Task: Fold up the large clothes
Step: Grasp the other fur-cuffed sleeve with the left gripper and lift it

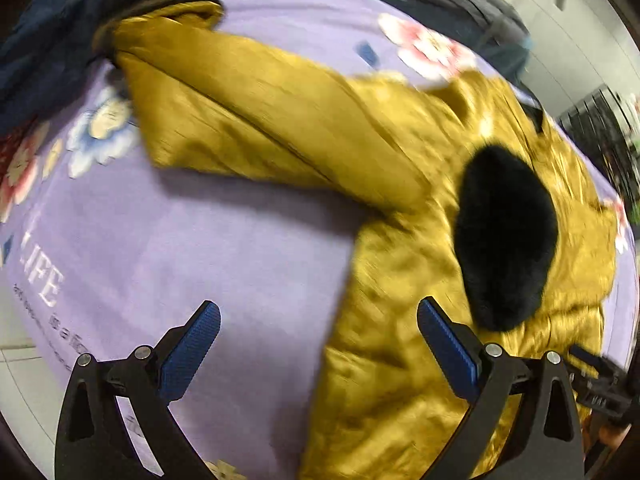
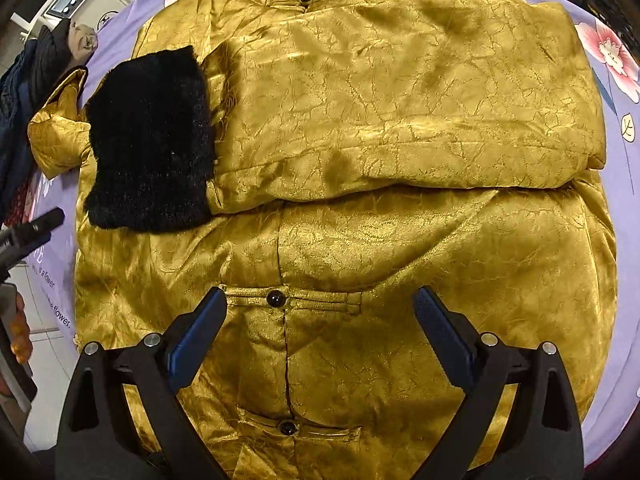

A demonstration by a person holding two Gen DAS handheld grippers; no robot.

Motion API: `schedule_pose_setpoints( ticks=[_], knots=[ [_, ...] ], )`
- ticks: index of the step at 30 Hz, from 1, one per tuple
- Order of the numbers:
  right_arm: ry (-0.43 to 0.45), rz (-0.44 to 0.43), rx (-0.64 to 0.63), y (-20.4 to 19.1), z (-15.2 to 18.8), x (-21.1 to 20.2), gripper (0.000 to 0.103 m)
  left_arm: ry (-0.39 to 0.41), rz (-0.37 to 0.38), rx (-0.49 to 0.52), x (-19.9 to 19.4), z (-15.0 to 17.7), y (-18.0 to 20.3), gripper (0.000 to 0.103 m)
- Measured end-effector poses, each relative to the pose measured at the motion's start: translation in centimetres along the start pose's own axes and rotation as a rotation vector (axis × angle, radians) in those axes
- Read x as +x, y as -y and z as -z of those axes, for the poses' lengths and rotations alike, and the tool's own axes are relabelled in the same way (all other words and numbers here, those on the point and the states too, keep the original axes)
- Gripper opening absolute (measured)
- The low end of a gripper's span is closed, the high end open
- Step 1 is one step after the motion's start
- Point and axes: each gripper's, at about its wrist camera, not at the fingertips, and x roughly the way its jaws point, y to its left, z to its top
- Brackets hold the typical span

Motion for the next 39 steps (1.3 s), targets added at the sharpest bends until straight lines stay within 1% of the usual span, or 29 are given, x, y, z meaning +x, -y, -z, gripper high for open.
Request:
schedule_pose_setpoints(
  ticks=[2,5,6,8,10,13,15,16,17,18,20,21,22,23,24,25,26,27,28,30,33,36,38,39],
  knots=[
    [0.002,0.002,-0.002,-0.1,0.1,0.0,0.093,0.041,-0.011,-0.034,-1.0,-1.6,-1.6,0.097],
    [0.007,0.007,-0.004,-0.2,0.2,-0.4,0.093,0.109,-0.054,-0.074,-2.6,-5.3,-4.1,0.097],
    [0.01,0.008,-0.004,-0.3,0.2,-0.6,0.093,0.137,-0.076,-0.091,-3.1,-7.0,-5.2,0.097],
    [0.013,0.006,0.002,-0.4,0.1,-0.9,0.093,0.167,-0.104,-0.112,-3.6,-9.4,-6.4,0.097],
    [0.009,-0.015,0.021,-0.5,-0.2,-1.2,0.093,0.187,-0.131,-0.128,-3.6,-12.2,-8.0,0.097],
    [0.014,-0.026,0.038,-0.6,-0.6,-1.8,0.093,0.153,-0.13,-0.165,-2.6,-15.1,-9.6,0.096],
    [0.019,-0.024,0.035,-0.7,-0.6,-2.0,0.093,0.13,-0.104,-0.202,-1.8,-16.4,-10.6,0.095],
    [0.021,-0.022,0.034,-0.8,-0.6,-2.0,0.093,0.107,-0.088,-0.228,-1.0,-17.0,-11.1,0.093],
    [0.021,-0.021,0.033,-1.1,-0.8,-2.1,0.093,0.082,-0.073,-0.252,-0.2,-17.5,-11.7,0.084],
    [0.02,-0.021,0.033,-1.2,-0.8,-2.0,0.093,0.058,-0.053,-0.273,0.5,-17.9,-12.1,0.07],
    [0.014,-0.021,0.035,-1.5,-0.9,-2.1,0.093,0.026,-0.033,-0.325,1.6,-18.2,-13.1,0.056],
    [0.014,-0.02,0.035,-1.4,-0.8,-2.1,0.093,0.018,-0.021,-0.354,2.0,-18.4,-13.6,0.053],
    [0.015,-0.019,0.035,-1.3,-0.6,-2.3,0.093,0.012,-0.013,-0.373,2.4,-18.5,-14.0,0.052],
    [0.014,-0.017,0.038,-1.3,-0.6,-2.4,0.093,0.005,-0.013,-0.389,2.7,-18.6,-14.3,0.046],
    [0.012,-0.015,0.039,-1.4,-0.6,-2.1,0.093,-0.005,-0.026,-0.397,3.0,-18.6,-14.6,0.034],
    [0.009,-0.014,0.042,-1.2,-0.3,-2.0,0.093,-0.009,-0.033,-0.401,3.2,-18.7,-14.7,0.029],
    [0.006,-0.011,0.044,-1.1,-0.3,-1.9,0.093,-0.003,-0.029,-0.407,3.1,-18.6,-14.8,0.021],
    [0.004,-0.009,0.046,-1.0,-0.2,-1.8,0.093,0.011,-0.02,-0.403,2.9,-18.5,-14.7,0.015],
    [0.004,-0.007,0.048,-0.9,-0.2,-1.8,0.093,0.021,-0.02,-0.391,2.7,-18.6,-14.4,0.013],
    [0.005,-0.006,0.053,-0.8,-0.1,-1.8,0.093,0.051,-0.038,-0.331,2.0,-18.8,-13.0,0.009],
    [0.012,0.0,0.053,-0.6,-0.3,-1.8,0.093,0.13,-0.039,-0.187,-0.1,-18.9,-9.0,0.007],
    [0.018,-0.002,0.051,-0.6,-0.6,-1.8,0.093,0.209,0.004,-0.05,-2.9,-18.6,-3.5,0.006],
    [0.021,-0.006,0.049,-0.4,-0.9,-1.9,0.093,0.272,0.057,0.056,-5.1,-17.8,1.2,0.006],
    [0.025,-0.008,0.048,-0.4,-1.0,-2.0,0.093,0.288,0.078,0.09,-5.7,-17.5,2.8,0.006]
  ],
)
